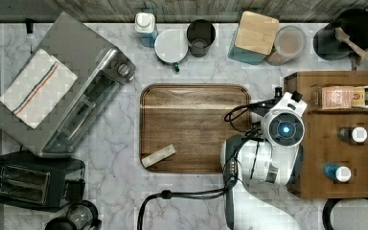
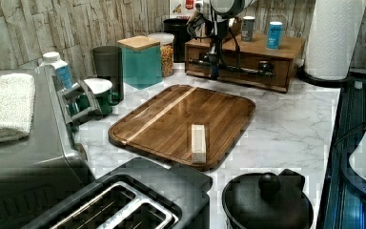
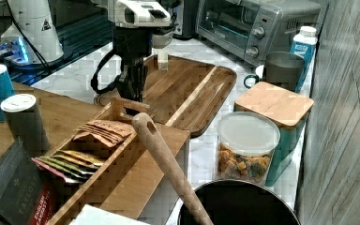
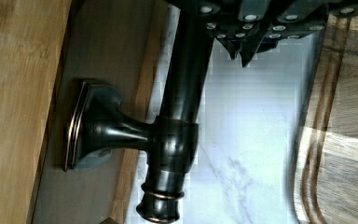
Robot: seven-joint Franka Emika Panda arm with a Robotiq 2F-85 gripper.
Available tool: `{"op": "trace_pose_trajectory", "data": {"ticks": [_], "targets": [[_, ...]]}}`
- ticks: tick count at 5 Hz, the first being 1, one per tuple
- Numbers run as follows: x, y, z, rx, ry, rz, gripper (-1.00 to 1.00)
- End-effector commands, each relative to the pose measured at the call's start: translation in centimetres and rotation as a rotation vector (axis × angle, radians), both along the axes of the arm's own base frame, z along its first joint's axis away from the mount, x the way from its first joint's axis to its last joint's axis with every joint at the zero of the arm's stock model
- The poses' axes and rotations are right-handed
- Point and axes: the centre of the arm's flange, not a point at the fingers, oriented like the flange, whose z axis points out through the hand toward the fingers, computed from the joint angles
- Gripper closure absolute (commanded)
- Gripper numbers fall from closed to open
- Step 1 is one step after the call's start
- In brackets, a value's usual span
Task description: Close the drawer.
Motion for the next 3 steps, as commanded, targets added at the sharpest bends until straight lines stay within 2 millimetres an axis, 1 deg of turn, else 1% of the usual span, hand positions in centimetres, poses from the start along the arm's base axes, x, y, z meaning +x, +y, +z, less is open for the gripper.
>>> {"op": "trace_pose_trajectory", "data": {"ticks": [1, 3], "targets": [[-2.38, -13.31, 6.63, -0.106, -0.139, -0.25, 1.0], [-2.38, -13.3, 6.62, -0.105, -0.139, -0.251, 1.0]]}}
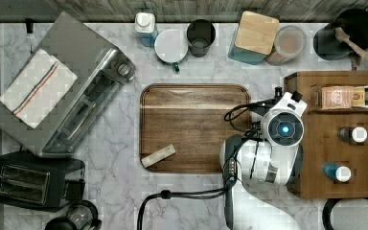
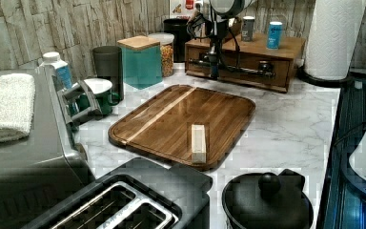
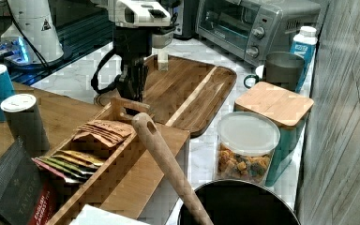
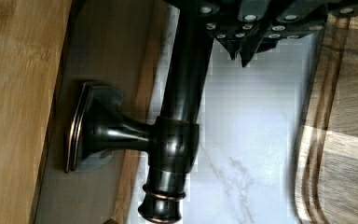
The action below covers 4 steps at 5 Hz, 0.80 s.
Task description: Close the drawer.
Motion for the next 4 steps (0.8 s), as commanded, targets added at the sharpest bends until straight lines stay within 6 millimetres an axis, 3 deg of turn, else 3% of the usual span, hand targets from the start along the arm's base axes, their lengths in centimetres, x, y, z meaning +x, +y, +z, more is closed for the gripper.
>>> {"op": "trace_pose_trajectory", "data": {"ticks": [1, 4], "targets": [[-2.4, -13.35, 6.6, -0.105, -0.137, -0.238, 1.0], [-2.4, -13.35, 6.6, -0.105, -0.137, -0.238, 1.0]]}}
